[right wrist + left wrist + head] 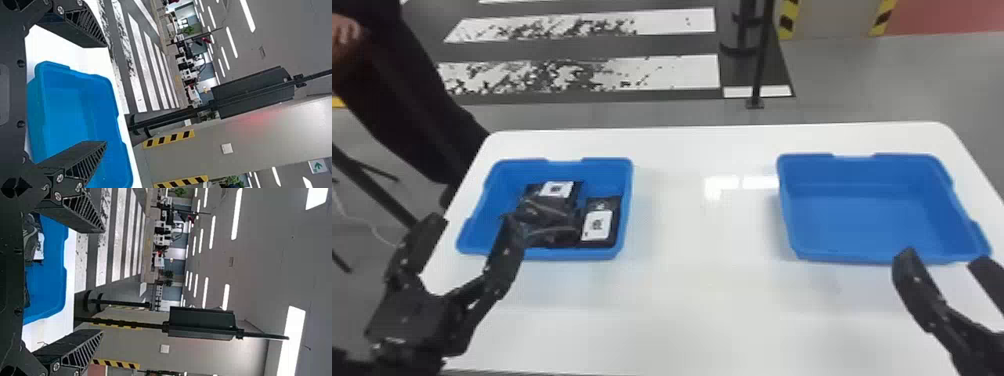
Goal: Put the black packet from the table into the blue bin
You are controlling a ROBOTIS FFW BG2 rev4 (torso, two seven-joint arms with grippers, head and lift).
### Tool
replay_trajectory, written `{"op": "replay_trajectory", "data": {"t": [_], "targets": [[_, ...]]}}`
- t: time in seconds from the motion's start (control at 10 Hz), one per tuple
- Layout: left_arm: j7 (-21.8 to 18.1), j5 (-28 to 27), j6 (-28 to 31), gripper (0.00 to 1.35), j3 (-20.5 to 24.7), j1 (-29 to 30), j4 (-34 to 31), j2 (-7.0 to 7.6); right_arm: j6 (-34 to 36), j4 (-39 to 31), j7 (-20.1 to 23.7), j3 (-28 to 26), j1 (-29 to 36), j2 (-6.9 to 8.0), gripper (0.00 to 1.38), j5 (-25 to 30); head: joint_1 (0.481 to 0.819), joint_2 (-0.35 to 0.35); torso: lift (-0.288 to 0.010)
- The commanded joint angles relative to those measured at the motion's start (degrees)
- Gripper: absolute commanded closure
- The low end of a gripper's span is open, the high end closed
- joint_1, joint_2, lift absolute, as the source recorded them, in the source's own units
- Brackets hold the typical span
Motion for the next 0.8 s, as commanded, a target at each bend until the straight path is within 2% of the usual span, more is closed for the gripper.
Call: {"op": "replay_trajectory", "data": {"t": [0.0,0.7], "targets": [[0.82,-0.27,-0.7,0.13,0.35,2.02,-2.14,0.01,0.0,-0.28,0.0,0.01,0.17,0.05,0.14,0.0,0.695,0.099,-0.11],[2.13,0.08,-1.41,0.13,0.23,2.59,-2.84,0.1,0.0,-0.28,0.0,0.01,0.31,0.05,0.14,0.11,0.695,0.11,-0.11]]}}
